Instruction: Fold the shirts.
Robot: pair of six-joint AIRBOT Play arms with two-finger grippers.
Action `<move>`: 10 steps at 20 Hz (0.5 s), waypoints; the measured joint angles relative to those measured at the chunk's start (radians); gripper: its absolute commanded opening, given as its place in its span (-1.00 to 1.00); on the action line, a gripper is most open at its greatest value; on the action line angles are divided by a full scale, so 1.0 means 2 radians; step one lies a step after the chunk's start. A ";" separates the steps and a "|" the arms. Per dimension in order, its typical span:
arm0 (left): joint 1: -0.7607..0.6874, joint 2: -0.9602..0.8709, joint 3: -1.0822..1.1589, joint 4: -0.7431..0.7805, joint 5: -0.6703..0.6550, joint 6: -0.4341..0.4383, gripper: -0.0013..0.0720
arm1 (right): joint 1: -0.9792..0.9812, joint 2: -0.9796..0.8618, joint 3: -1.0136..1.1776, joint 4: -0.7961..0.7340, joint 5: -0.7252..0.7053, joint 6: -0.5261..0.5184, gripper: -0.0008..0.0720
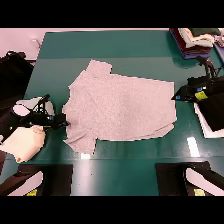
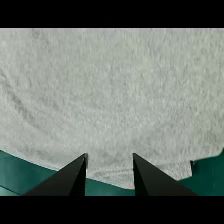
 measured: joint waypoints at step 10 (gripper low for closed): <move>0.000 0.000 0.059 -0.006 -0.038 0.022 -0.90 | -0.179 0.038 -0.265 0.019 -0.042 -0.018 0.07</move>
